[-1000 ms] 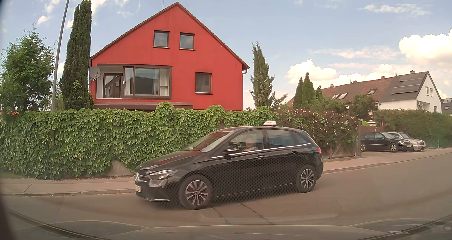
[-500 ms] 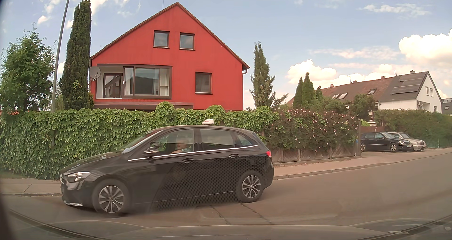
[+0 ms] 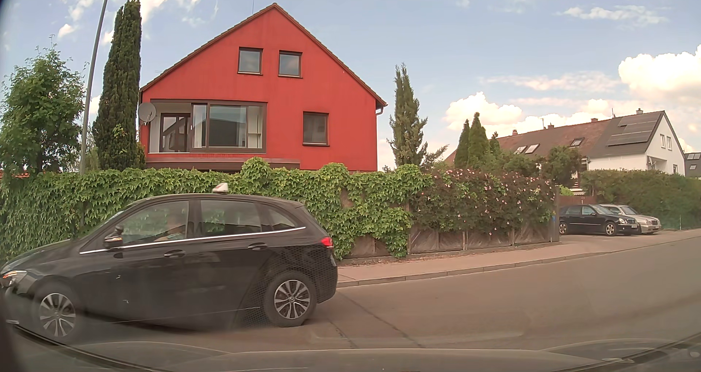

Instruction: Follow the waypoints while adhering to traffic rules and regulations

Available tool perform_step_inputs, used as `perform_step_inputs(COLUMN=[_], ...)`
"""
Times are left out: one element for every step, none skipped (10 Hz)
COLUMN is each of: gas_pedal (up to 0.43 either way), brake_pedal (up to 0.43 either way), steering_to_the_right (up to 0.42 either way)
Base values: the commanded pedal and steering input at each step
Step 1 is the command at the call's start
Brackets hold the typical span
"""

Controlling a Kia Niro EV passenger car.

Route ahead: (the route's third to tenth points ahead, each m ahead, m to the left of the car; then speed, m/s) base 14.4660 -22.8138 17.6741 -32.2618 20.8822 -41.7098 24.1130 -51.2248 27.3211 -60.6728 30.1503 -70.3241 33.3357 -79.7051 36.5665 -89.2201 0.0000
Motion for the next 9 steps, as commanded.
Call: perform_step_inputs(gas_pedal=[0.000,0.000,0.000,0.000,0.000,0.000,0.000,0.000,0.000], brake_pedal=[0.622,0.628,0.628,0.628,0.628,0.628,0.628,0.628,0.634], steering_to_the_right=[0.548,0.548,0.550,0.551,0.551,0.552,0.551,0.551,0.552])
